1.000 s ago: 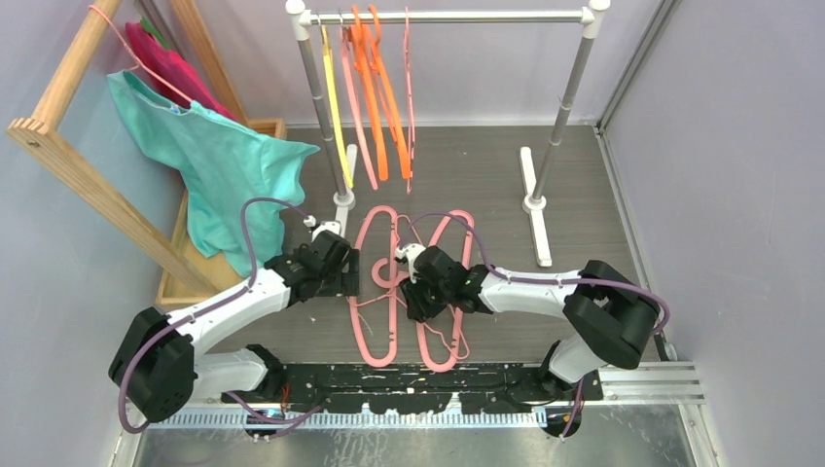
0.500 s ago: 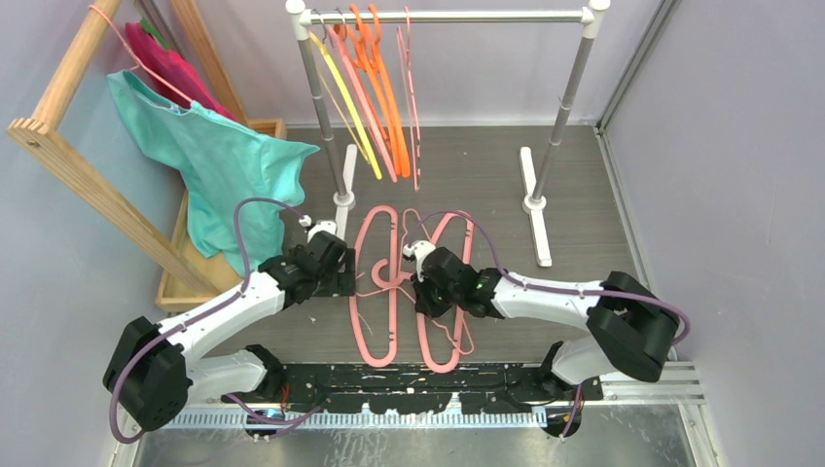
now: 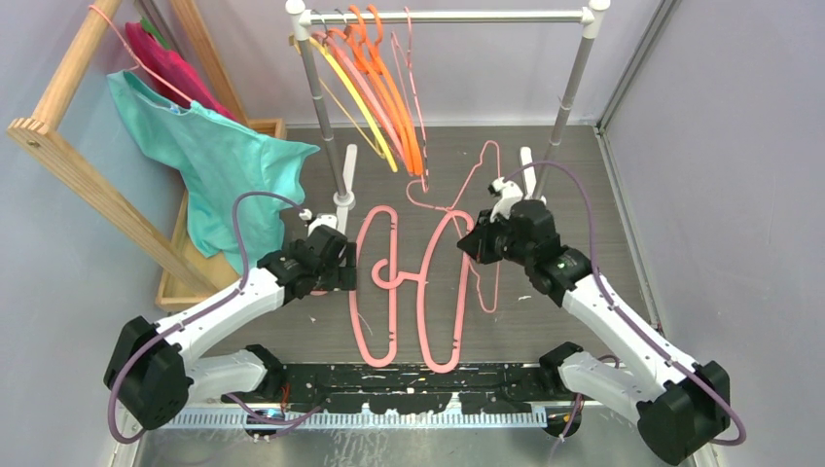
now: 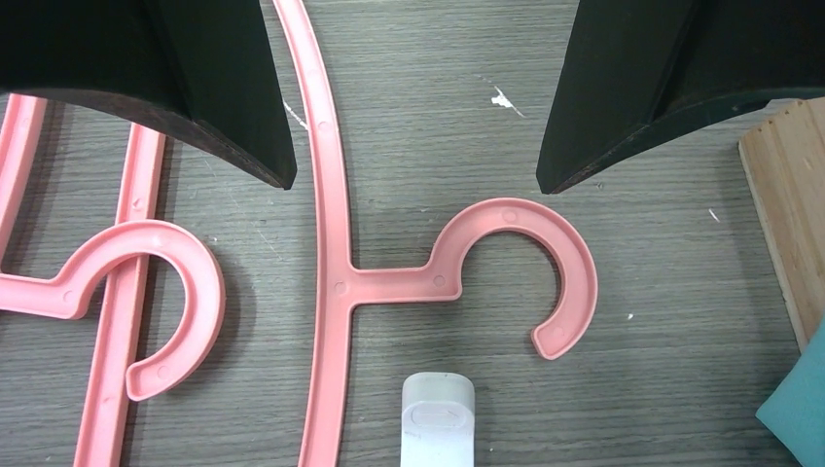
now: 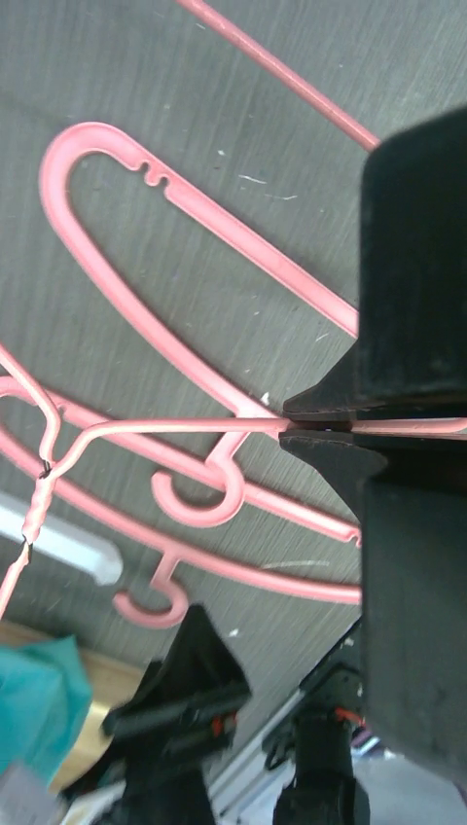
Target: Organize the hangers
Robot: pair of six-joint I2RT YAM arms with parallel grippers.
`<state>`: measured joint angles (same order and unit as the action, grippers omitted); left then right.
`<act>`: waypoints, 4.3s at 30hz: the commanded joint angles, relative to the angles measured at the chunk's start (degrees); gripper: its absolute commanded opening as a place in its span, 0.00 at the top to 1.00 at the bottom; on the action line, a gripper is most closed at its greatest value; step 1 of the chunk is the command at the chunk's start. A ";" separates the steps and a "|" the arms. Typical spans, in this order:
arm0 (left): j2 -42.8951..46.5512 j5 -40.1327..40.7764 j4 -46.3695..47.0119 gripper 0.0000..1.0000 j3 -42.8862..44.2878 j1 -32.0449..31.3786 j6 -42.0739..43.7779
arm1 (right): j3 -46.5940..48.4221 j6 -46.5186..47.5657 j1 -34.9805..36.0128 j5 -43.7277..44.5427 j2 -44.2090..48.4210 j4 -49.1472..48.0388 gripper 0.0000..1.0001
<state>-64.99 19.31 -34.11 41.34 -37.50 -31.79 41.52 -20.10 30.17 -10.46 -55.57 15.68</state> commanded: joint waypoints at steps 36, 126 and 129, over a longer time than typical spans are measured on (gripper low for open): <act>-1.63 -0.77 3.85 0.02 -0.57 0.15 -0.38 | 15.18 8.27 -8.99 -30.78 8.28 16.41 0.99; -1.16 2.55 2.21 0.02 -1.18 -0.09 -1.25 | 37.76 -44.97 -21.40 -36.46 -26.78 -38.22 0.99; -1.44 2.20 2.52 0.02 -1.18 -0.10 -1.44 | 37.11 -44.24 -21.11 -35.88 -26.93 -37.28 0.99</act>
<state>-66.26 21.19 -32.99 37.56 -37.50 -33.56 78.72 -65.21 8.88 -46.52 -83.53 -20.10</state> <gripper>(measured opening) 0.979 0.059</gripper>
